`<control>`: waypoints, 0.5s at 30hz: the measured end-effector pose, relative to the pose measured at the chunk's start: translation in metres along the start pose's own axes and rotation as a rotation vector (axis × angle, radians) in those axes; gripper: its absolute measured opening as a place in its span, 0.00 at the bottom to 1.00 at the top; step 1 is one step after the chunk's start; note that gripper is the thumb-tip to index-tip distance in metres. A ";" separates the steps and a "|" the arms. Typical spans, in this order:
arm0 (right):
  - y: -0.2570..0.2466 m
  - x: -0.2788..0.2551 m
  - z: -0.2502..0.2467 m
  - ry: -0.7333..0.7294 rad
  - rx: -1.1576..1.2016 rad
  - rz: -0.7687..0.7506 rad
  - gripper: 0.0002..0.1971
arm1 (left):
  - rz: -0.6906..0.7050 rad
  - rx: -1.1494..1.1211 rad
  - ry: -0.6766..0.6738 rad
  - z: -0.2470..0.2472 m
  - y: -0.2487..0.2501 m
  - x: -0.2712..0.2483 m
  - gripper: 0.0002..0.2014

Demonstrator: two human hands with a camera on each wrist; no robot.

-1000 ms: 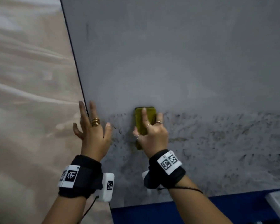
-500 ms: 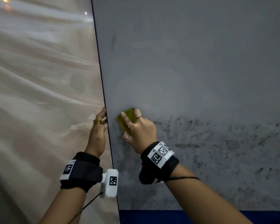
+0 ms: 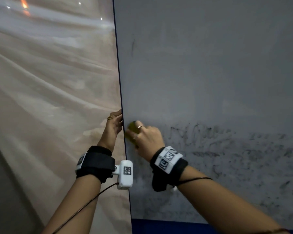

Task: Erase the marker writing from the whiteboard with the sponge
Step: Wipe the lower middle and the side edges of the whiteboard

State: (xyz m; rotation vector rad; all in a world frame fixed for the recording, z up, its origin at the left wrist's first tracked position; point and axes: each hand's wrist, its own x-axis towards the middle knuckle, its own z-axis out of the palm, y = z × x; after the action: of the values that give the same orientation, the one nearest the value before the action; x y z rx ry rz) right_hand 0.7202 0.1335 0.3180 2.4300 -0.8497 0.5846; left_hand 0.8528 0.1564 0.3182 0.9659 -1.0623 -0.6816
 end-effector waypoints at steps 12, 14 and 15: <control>0.042 -0.014 -0.011 0.014 0.006 0.042 0.37 | -0.034 0.120 -0.090 -0.001 0.000 0.002 0.20; 0.028 0.003 -0.012 0.069 0.056 0.068 0.37 | -0.028 0.115 -0.080 -0.001 0.000 0.000 0.20; 0.019 0.008 -0.008 0.085 0.062 0.070 0.37 | -0.028 0.114 -0.080 -0.002 0.000 0.000 0.21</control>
State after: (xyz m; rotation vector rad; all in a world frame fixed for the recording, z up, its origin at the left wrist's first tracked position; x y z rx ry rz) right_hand 0.7116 0.1216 0.3350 2.4194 -0.8968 0.7456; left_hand 0.8548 0.1572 0.3177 1.0603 -1.1702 -0.6937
